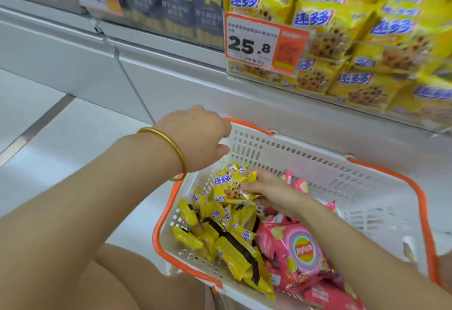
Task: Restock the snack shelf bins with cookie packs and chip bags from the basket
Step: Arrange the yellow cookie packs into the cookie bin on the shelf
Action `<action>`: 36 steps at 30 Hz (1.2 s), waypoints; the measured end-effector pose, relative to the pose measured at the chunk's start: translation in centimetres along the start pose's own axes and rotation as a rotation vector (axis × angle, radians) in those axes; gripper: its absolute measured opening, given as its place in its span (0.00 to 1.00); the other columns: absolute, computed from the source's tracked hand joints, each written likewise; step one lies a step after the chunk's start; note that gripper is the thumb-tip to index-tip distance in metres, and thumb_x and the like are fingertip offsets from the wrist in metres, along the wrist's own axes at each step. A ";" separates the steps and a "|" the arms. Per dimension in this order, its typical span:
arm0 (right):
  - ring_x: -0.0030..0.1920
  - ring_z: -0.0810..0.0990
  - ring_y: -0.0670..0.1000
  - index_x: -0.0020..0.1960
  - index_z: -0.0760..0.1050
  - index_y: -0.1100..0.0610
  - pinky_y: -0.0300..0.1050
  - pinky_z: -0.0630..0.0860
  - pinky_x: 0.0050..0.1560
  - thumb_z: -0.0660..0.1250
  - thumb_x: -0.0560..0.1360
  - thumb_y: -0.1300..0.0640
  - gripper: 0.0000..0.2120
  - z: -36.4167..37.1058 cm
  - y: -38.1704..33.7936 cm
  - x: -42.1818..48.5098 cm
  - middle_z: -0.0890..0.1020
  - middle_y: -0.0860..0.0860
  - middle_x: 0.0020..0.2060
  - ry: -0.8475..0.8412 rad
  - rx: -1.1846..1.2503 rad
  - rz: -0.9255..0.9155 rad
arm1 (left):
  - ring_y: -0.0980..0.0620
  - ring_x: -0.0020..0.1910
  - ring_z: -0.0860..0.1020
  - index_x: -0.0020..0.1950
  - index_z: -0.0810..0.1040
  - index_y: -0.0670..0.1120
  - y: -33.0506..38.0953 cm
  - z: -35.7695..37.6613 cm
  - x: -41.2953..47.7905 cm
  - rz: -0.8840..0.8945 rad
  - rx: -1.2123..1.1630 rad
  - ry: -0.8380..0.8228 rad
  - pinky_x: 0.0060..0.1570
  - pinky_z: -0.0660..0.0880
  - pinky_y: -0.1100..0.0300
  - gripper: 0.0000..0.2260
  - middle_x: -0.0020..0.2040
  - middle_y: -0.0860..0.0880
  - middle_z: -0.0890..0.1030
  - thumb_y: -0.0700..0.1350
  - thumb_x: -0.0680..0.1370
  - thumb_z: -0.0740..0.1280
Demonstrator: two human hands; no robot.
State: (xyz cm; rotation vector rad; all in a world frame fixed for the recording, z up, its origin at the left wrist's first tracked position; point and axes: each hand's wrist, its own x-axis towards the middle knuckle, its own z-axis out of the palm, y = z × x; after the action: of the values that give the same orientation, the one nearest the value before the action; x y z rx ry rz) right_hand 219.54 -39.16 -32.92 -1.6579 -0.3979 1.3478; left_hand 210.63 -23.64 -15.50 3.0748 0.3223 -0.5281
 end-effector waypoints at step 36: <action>0.44 0.70 0.48 0.55 0.74 0.53 0.38 0.61 0.40 0.72 0.71 0.52 0.15 -3.3 -28.1 -7.1 0.68 0.50 0.49 0.929 -0.752 -0.804 | 0.44 0.67 0.67 0.68 0.68 0.42 0.3 -9.0 6.2 -0.043 -0.524 1.013 0.64 0.66 0.45 0.25 0.67 0.44 0.69 0.32 0.71 0.61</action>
State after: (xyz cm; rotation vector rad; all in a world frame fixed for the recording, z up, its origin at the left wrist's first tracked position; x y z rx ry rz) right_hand 228.29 -31.39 -6.18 -2.1407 -0.9189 -0.2583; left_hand 219.35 -22.33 -9.07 2.5349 0.4194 0.9923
